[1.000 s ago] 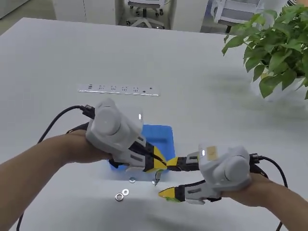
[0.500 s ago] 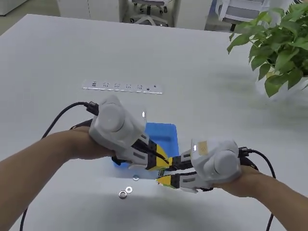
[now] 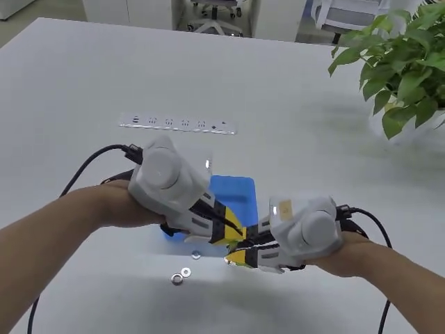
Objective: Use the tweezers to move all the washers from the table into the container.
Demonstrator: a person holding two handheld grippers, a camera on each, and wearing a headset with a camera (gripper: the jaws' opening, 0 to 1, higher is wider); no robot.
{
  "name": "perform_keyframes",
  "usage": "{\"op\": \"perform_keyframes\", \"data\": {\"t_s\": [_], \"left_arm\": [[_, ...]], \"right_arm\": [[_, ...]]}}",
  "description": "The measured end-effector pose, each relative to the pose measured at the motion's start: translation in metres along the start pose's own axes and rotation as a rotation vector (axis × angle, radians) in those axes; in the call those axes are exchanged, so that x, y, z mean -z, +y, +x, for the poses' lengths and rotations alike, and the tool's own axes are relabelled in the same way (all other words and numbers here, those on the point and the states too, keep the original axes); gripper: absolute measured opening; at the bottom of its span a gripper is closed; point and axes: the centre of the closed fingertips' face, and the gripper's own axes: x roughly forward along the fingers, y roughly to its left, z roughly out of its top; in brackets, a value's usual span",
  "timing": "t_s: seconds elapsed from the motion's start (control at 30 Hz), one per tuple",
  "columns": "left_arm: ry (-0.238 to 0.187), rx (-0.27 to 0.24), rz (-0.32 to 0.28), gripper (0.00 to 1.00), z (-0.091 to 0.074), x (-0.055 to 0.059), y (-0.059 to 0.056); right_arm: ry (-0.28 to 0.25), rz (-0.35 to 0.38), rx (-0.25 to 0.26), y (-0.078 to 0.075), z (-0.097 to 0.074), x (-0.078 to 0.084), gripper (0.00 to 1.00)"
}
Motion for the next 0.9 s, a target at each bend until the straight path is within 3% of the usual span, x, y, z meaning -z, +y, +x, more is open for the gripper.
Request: {"op": "perform_keyframes", "data": {"t_s": [0.53,0.9], "left_arm": [[0.027,-0.004,0.015,0.07,0.0003,0.0038,-0.0011],[-0.011,-0.019,-0.024,0.18,-0.0055,0.0017,-0.0048]], "right_arm": [[0.004,0.011,-0.001,0.0004,0.0004,0.0008,0.08],[0.007,0.02,0.003,0.0022,-0.003,0.0008,0.08]]}}
